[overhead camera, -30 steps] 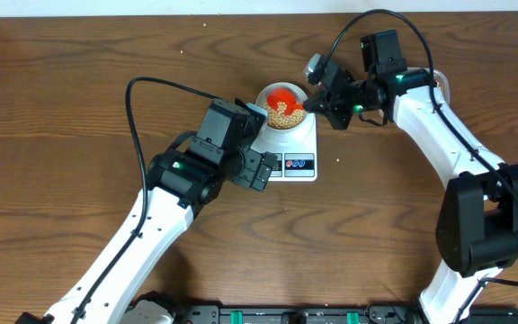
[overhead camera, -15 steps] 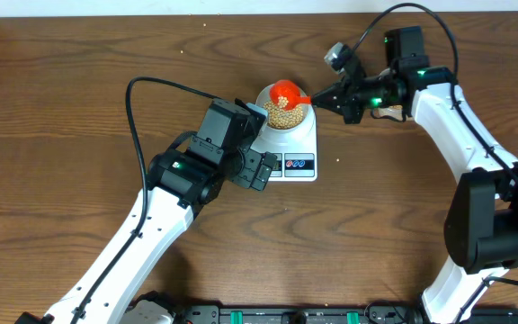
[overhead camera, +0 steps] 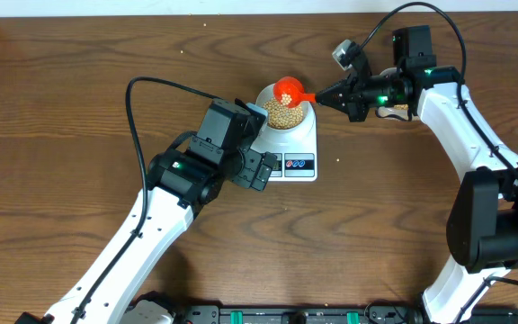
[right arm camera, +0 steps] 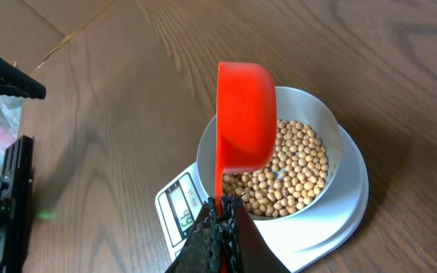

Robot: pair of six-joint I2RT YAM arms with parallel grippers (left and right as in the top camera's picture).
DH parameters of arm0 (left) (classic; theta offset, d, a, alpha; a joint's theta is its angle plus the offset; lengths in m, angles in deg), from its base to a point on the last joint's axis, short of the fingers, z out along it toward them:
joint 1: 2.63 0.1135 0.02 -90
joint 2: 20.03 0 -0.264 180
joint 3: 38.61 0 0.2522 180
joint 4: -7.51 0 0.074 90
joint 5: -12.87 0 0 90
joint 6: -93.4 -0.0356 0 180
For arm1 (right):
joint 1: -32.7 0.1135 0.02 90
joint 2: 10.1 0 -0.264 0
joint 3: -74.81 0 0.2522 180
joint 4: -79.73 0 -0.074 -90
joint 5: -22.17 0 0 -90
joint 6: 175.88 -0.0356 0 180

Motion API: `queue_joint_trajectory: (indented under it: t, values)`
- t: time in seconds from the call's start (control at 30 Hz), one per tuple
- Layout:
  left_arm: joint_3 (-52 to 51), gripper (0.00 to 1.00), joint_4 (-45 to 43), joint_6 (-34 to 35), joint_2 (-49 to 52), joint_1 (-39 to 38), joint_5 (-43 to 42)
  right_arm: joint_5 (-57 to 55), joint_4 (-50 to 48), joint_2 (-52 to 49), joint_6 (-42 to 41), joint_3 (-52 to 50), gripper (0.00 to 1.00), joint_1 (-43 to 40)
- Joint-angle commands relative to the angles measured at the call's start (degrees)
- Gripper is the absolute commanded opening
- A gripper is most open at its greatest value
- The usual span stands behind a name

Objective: Scoop item into bowl and weigh 50g on scale
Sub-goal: 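Hold the scoop over the bowl and shake soybeans in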

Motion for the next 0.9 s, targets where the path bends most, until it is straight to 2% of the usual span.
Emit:
queue_joint_trajectory:
  t: [0.0, 0.47, 0.87]
  values:
    - [0.0, 0.98, 0.1, 0.1, 0.4, 0.2, 0.7, 0.6, -0.1, -0.7, 1.6, -0.3, 0.01, 0.3]
    - [0.0, 0.98, 0.1, 0.1, 0.4, 0.2, 0.7, -10.8, -0.2, -0.7, 8.6, -0.3, 0.01, 5.0]
    - [0.0, 0.98, 0.1, 0.1, 0.4, 0.2, 0.7, -12.2, -1.6, -0.6, 11.6, -0.2, 0.01, 5.3]
